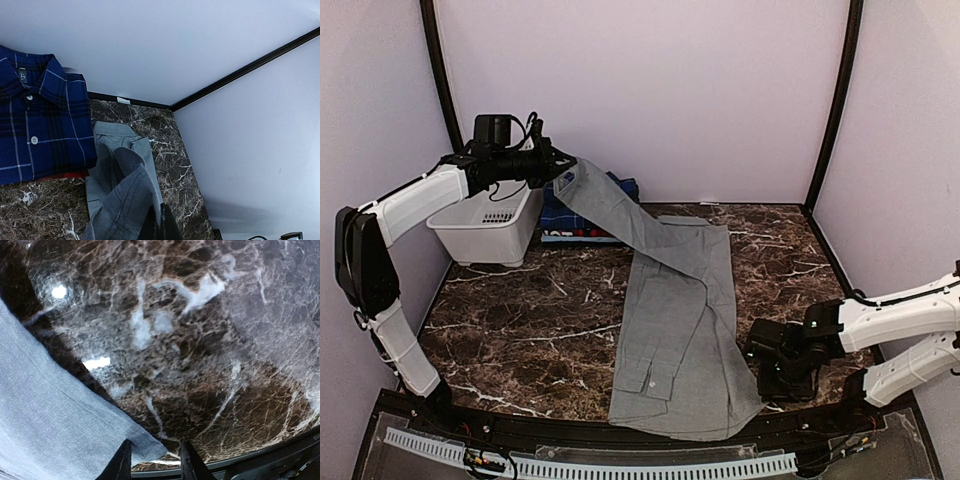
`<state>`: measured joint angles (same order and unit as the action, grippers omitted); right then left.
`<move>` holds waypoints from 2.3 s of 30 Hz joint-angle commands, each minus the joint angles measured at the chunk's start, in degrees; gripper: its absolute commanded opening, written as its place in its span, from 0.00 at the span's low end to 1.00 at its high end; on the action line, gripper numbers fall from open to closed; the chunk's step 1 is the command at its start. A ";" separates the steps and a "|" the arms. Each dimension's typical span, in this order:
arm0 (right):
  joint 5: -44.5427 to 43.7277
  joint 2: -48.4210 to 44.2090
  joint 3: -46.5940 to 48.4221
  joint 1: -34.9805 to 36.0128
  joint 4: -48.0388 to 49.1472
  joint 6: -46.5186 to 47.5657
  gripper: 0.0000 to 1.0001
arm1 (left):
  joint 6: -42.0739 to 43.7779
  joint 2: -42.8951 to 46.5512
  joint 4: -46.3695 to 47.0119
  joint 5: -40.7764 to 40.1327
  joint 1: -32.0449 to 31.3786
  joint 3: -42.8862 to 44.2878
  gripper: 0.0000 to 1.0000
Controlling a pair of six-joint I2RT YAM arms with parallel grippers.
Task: Fold and stack the long sleeve shirts
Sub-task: Pick up the corner of the shirt from the center of the board, then fold the corner of the shirt at the center of the board.
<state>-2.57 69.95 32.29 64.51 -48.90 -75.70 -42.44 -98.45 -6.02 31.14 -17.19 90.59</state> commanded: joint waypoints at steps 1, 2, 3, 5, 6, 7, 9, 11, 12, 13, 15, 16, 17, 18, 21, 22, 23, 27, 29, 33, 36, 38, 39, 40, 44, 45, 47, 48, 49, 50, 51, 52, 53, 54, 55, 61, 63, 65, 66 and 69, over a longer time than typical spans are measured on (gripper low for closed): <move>1.63 3.57 -1.38 1.34 4.51 -0.26 0.29 | 0.15 0.53 1.44 1.13 0.32 -0.02 0.00; 1.42 4.39 -1.04 1.59 4.50 -0.24 0.26 | 0.09 0.50 1.45 1.13 0.32 0.00 0.00; 1.12 4.82 -0.75 1.78 4.24 -0.29 0.23 | 0.08 0.48 1.49 1.12 0.32 0.07 0.00; 0.39 4.90 0.00 1.95 3.44 -0.30 0.16 | 0.00 0.47 1.47 1.14 0.32 0.18 0.00; -0.12 4.67 0.57 1.94 2.86 -0.37 0.11 | 0.12 0.46 1.52 1.13 0.32 0.23 0.00; -0.70 4.35 1.15 1.98 2.48 -0.37 0.07 | 0.14 0.46 1.49 1.15 0.32 0.32 0.00; -2.09 3.53 2.64 2.06 1.38 -0.49 0.00 | 0.30 0.31 1.59 1.48 0.32 0.48 0.00; -3.76 2.66 4.55 2.22 0.17 -0.46 0.00 | 0.40 0.21 1.73 1.68 0.32 0.62 0.00; -4.64 2.36 5.67 2.40 -0.24 -0.16 0.00 | 0.46 0.20 1.94 1.75 0.32 0.68 0.00; -5.51 2.04 6.89 2.72 -0.30 0.27 0.00 | 0.56 0.19 2.05 1.74 0.32 0.81 0.00; -7.08 1.86 9.36 3.61 -0.60 1.09 0.00 | 0.85 0.07 2.13 1.77 0.32 1.17 0.00; -7.86 1.92 10.56 4.06 -0.46 1.73 0.00 | 0.94 0.00 2.08 1.79 0.32 1.52 0.00; -8.55 2.13 11.94 4.69 -0.41 2.26 0.00 | 1.06 -0.10 2.12 1.85 0.32 1.70 0.00; -9.15 2.48 13.20 5.26 -0.34 2.70 0.00 | 1.18 -0.13 2.04 1.83 0.32 2.05 0.00; -9.62 3.65 16.44 6.91 1.45 5.30 0.00 | 1.52 -0.32 1.84 1.89 0.32 2.63 0.00; -9.64 4.19 17.49 7.58 2.54 6.48 0.00 | 1.58 -0.33 1.87 1.99 0.32 2.88 0.00; -9.64 4.60 18.49 8.28 3.83 7.69 0.00 | 1.70 -0.33 1.82 2.04 0.32 2.99 0.00; -7.04 7.08 20.60 10.24 9.41 11.94 0.00 | 1.77 0.08 2.36 2.25 0.32 3.28 0.00; -4.84 8.11 20.17 10.88 12.21 13.29 0.00 | 1.89 0.29 2.50 2.38 0.32 3.28 0.00; 0.63 9.52 18.13 11.48 17.60 14.67 0.00 | 2.26 0.81 2.51 2.58 0.32 3.00 0.00; 3.03 10.32 16.44 11.83 20.45 14.49 0.00 | 2.56 1.31 2.23 2.69 0.32 2.71 0.00; 4.86 10.39 15.11 12.17 21.95 14.25 0.00 | 2.95 1.70 2.01 2.70 0.32 2.36 0.00; 5.52 10.48 14.48 12.24 22.77 14.03 0.00 | 3.05 1.87 1.99 2.66 0.32 2.04 0.00; 6.22 10.58 13.60 12.41 23.56 13.79 0.00 | 3.19 2.15 2.11 2.64 0.32 1.87 0.00; 7.68 10.96 11.67 12.98 24.96 13.24 0.00 | 3.48 2.72 2.29 2.78 0.32 0.97 0.00; 8.00 10.98 11.25 13.12 25.42 13.14 0.00 | 3.49 2.98 2.26 2.90 0.32 0.57 0.00; 8.64 11.27 10.43 13.28 26.22 12.92 0.00 | 3.60 3.33 2.40 2.99 0.32 -0.03 0.00; 8.78 11.35 10.13 13.30 26.47 12.82 0.00 | 3.66 3.48 2.48 2.98 0.32 -0.45 0.00; 8.93 11.49 9.89 13.41 26.71 12.78 0.00 | 3.71 3.76 2.49 3.08 0.32 -0.61 0.00; 9.04 11.62 9.67 13.49 26.94 12.70 0.00 | 3.83 3.95 2.50 3.13 0.32 -1.01 0.00; 9.13 11.69 9.49 13.51 27.13 12.69 0.00 | 4.04 4.30 2.46 3.09 0.32 -1.24 0.00; 9.16 11.70 9.32 13.54 27.31 12.64 0.00 | 4.12 4.49 2.36 3.04 0.32 -1.74 0.00; 9.14 11.70 9.10 13.56 27.50 12.59 0.00 | 4.27 4.96 2.35 3.00 0.32 -2.00 0.00; 9.19 11.70 8.96 13.59 27.71 12.60 0.00 | 4.28 5.17 2.33 3.17 0.32 -2.67 0.00; 9.15 11.70 8.85 13.62 27.80 12.60 0.00 | 4.24 5.48 2.33 3.42 0.27 -3.08 0.00; 8.68 12.13 9.64 13.62 28.84 13.08 0.00 | 3.85 7.20 3.35 4.20 -0.53 -7.26 0.00; 8.75 12.03 9.81 13.61 29.73 13.10 0.00 | 3.79 7.56 3.60 4.26 -1.01 -8.41 0.00; 9.16 12.09 9.60 13.60 30.80 13.29 0.00 | 3.85 7.72 3.57 4.44 -1.49 -9.23 0.00; 9.36 12.15 9.48 13.61 30.55 13.30 0.00 | 3.85 7.81 3.56 4.45 -1.81 -9.67 0.00; 9.40 12.51 9.37 13.57 29.39 13.17 0.02 | 3.97 7.93 3.54 4.39 -2.18 -10.42 0.00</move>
<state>6.20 81.56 41.76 77.32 -20.60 -62.65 -39.38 -93.71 -4.29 34.57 -18.61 81.54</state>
